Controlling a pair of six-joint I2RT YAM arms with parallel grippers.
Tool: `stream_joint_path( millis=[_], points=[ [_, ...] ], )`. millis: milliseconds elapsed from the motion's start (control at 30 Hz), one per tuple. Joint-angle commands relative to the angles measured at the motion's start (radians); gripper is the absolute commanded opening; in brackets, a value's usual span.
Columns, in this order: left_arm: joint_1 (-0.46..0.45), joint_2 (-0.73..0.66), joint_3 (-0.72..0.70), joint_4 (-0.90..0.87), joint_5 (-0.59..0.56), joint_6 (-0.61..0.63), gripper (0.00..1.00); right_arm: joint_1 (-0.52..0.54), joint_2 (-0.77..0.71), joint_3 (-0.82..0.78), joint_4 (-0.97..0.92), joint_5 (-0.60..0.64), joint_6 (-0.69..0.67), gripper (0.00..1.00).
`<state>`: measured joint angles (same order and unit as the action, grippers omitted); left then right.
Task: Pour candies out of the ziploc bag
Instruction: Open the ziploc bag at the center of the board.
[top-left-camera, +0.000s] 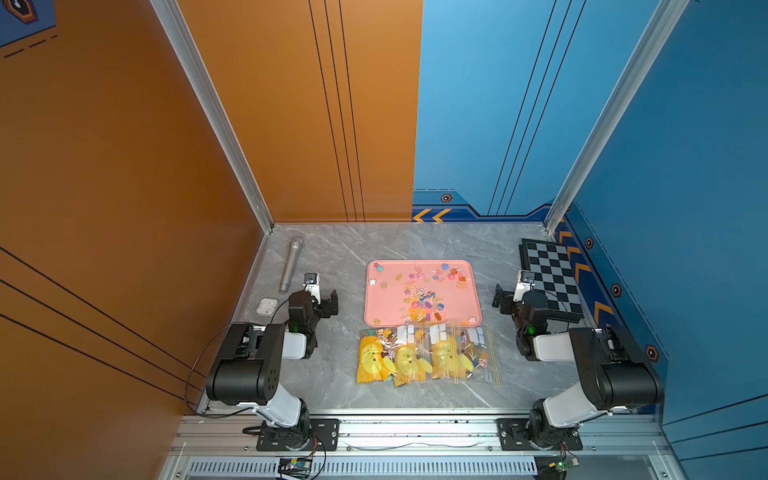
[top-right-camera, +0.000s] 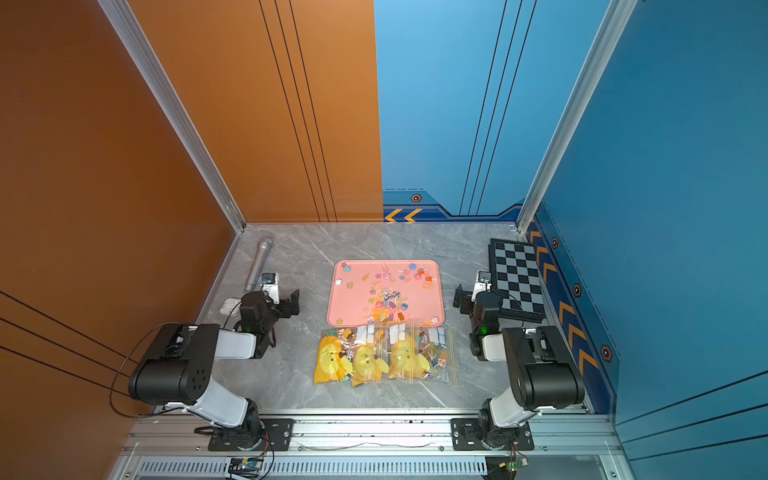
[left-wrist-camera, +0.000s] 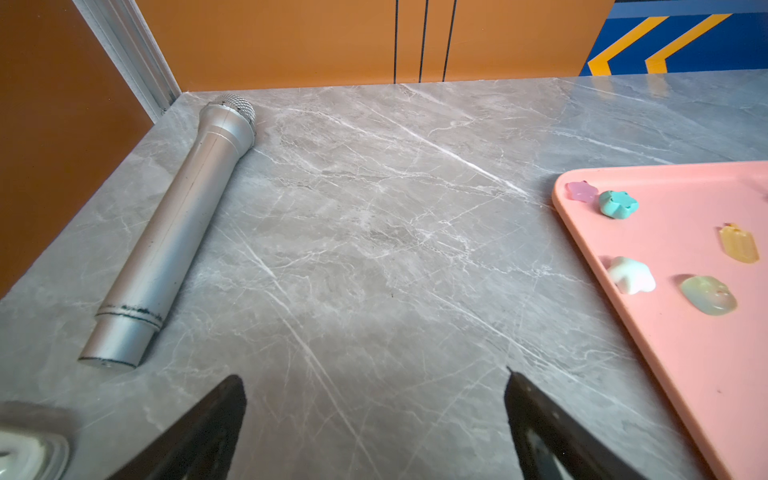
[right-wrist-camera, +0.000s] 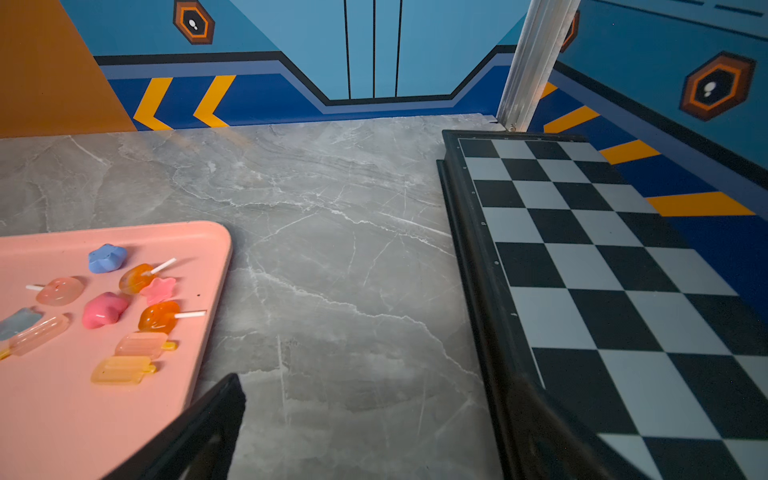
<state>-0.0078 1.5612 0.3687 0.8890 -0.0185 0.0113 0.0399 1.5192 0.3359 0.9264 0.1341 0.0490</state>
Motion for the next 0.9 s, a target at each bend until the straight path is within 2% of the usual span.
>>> stream_joint_path(
  millis=[0,167,200,233,267,300,333,367,400,433,467,533,567,733,867],
  points=[
    [-0.037,-0.087,0.019,-0.052,-0.1,0.034,0.98,0.014,-0.123,-0.009,-0.051,-0.001,-0.022,1.0],
    [-0.132,-0.241,0.105,-0.287,-0.248,0.076,0.98,0.055,-0.396,0.082,-0.342,-0.05,-0.047,1.0],
    [-0.158,-0.278,0.131,-0.333,-0.286,0.07,0.98,0.073,-0.454,0.113,-0.403,-0.078,-0.057,1.0],
    [-0.183,-0.313,0.161,-0.399,-0.309,0.069,0.98,0.083,-0.507,0.126,-0.41,-0.163,-0.048,1.0],
    [-0.208,-0.34,0.194,-0.453,-0.331,0.061,0.98,0.081,-0.547,0.13,-0.392,-0.262,-0.003,1.0],
    [-0.236,-0.369,0.234,-0.52,-0.343,0.051,0.98,0.079,-0.597,0.133,-0.398,-0.334,0.123,1.0],
    [-0.262,-0.395,0.275,-0.592,-0.349,0.04,0.98,0.063,-0.665,0.145,-0.526,-0.376,0.259,1.0],
    [-0.289,-0.415,0.315,-0.662,-0.361,0.016,0.98,0.063,-0.714,0.134,-0.621,-0.336,0.353,1.0],
    [-0.311,-0.435,0.372,-0.782,-0.373,-0.055,0.98,0.083,-0.748,0.085,-0.557,-0.252,0.492,1.0],
    [-0.314,-0.445,0.446,-0.93,-0.339,-0.147,0.98,0.081,-0.777,0.067,-0.562,-0.264,0.565,1.0],
    [-0.311,-0.441,0.507,-1.038,-0.283,-0.207,0.98,0.086,-0.788,0.075,-0.588,-0.312,0.581,1.0],
    [-0.343,-0.428,0.575,-1.19,-0.18,-0.266,0.98,0.121,-0.774,0.152,-0.777,-0.387,0.572,1.0],
    [-0.388,-0.433,0.576,-1.201,-0.183,-0.271,0.98,0.146,-0.762,0.187,-0.855,-0.398,0.568,1.0],
    [-0.713,-0.45,0.558,-1.201,-0.391,-0.301,0.98,0.332,-0.719,0.299,-1.081,-0.403,0.567,1.0],
    [-0.916,-0.412,0.565,-1.256,-0.459,-0.39,0.98,0.495,-0.684,0.349,-1.23,-0.275,0.579,1.0]
  ],
)
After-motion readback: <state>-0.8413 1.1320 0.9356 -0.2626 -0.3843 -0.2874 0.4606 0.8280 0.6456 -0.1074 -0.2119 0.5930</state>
